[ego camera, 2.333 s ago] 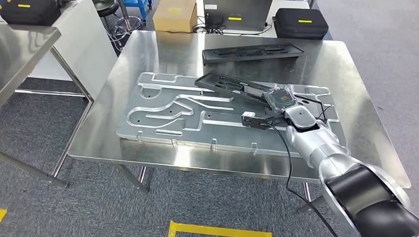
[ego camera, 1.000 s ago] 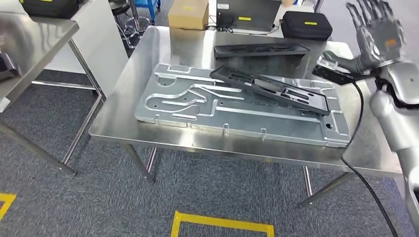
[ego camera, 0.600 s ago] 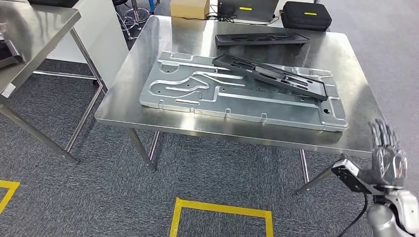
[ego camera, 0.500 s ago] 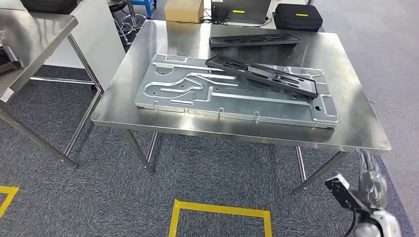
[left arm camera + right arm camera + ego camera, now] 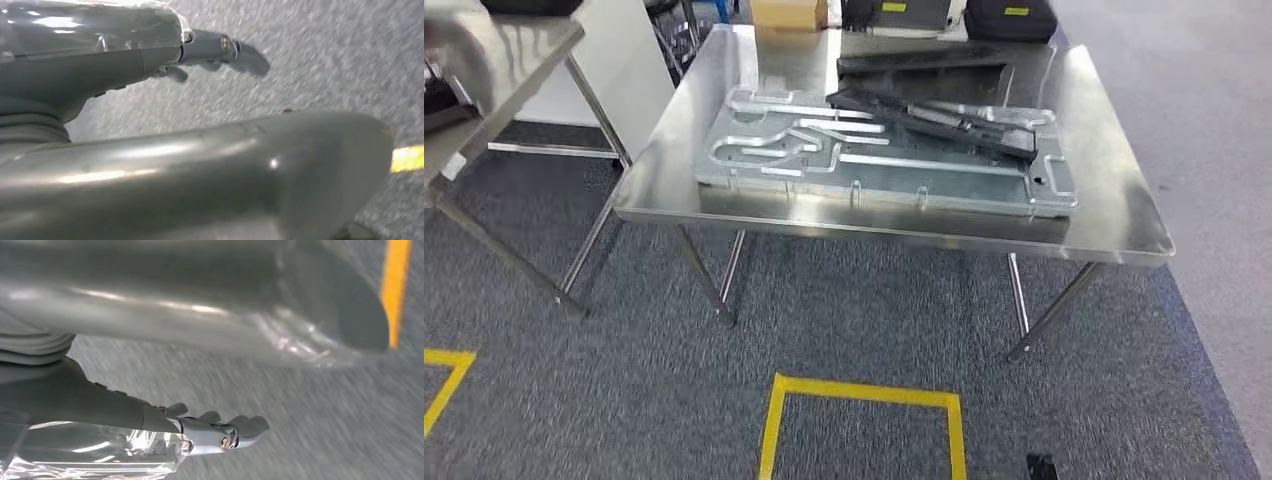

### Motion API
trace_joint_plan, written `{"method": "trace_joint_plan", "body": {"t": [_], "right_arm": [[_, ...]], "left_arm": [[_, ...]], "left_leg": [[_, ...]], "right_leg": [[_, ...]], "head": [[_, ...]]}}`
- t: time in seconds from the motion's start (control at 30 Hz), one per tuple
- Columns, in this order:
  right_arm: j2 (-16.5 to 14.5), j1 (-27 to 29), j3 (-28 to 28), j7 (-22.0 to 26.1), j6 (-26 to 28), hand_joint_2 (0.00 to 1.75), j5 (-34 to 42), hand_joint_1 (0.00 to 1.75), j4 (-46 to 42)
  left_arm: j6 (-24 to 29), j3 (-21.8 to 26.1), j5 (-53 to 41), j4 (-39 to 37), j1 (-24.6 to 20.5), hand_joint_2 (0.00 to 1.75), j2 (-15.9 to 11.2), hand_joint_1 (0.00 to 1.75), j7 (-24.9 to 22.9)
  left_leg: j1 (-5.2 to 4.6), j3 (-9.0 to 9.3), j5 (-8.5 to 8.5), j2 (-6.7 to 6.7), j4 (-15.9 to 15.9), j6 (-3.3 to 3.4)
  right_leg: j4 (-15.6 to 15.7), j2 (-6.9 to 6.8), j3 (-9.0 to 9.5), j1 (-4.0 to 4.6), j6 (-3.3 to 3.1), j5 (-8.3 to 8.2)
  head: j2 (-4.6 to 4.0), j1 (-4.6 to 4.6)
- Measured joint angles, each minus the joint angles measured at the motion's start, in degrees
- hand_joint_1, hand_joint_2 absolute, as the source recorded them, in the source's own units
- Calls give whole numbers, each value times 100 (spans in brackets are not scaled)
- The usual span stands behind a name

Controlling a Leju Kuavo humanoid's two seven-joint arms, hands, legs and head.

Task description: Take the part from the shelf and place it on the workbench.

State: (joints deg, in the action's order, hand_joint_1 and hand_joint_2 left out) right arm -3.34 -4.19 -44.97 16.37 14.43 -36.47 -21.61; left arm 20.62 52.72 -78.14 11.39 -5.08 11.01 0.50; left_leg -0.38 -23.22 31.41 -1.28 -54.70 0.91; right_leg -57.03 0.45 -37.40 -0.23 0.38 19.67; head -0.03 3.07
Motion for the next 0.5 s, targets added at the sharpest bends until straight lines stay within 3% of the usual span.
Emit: {"method": "trace_joint_plan", "body": {"t": [0.03,0.07,0.1,0.2,0.23,0.27,0.3,0.37,0.4,0.47,0.5], "right_arm": [[-32,-7,-69,-28,-21,0,19,0,111],[-58,-11,-127,-58,-39,0,31,0,204],[-77,-9,-183,-121,-63,0,39,0,287],[-95,-8,-324,-441,-137,0,47,0,470],[-101,-13,-353,-569,-148,0,47,0,514],[-111,-18,-383,-712,-146,0,46,0,559],[-123,-24,-415,-861,-130,0,46,0,603],[-153,-27,-484,-1109,-90,0,62,0,681],[-171,-31,-521,-1175,-84,0,94,0,711],[-200,-54,-604,-1193,-105,0,183,0,746],[-211,-69,-658,-1179,-120,0,230,0,763]], "left_arm": [[1,0,0,-1,-3,0,-2,0,5],[1,0,0,-2,-6,0,-5,0,5],[3,1,0,-3,-8,0,-9,0,8],[7,2,-4,-4,-4,0,-16,0,23],[3,2,-11,-4,-3,0,-16,0,26],[-2,2,-23,-4,-3,0,-15,0,23],[-9,1,-37,-5,-2,0,-14,0,14],[-29,0,-68,-6,-4,0,-10,0,-25],[-38,0,-80,-6,-12,0,-9,0,-55],[-52,-1,-99,-6,-28,0,-1,0,-112],[-60,-2,-107,-6,-35,0,3,0,-147]], "left_leg": [[2,-43,-76,34,0,27],[10,-87,-150,75,24,66],[18,-154,-240,117,45,108],[24,-452,-484,228,52,170],[24,-569,-561,271,38,162],[28,-697,-635,320,13,150],[36,-827,-703,359,-27,129],[58,-1084,-805,408,-150,66],[59,-1205,-842,414,-234,27],[51,-1373,-913,436,-378,-50],[46,-1417,-962,448,-412,-86]], "right_leg": [[23,22,-2,-13,33,-50],[3,38,-32,-25,65,1],[-91,40,-78,-33,93,175],[-940,8,-272,-61,173,1131],[-1302,1,-310,-69,203,1328],[-1593,-4,-307,-81,233,1373],[-1746,-11,-243,-96,260,1260],[-1495,-33,154,-143,306,872],[-1108,-49,481,-162,324,841],[-312,-60,1039,-158,276,1088],[-76,-57,1166,-137,222,1223]], "head": [[-1,0],[-1,0],[0,-2],[1,-4],[1,-4],[1,-3],[1,-3],[1,-3],[1,-3],[1,-1],[1,-1]]}}
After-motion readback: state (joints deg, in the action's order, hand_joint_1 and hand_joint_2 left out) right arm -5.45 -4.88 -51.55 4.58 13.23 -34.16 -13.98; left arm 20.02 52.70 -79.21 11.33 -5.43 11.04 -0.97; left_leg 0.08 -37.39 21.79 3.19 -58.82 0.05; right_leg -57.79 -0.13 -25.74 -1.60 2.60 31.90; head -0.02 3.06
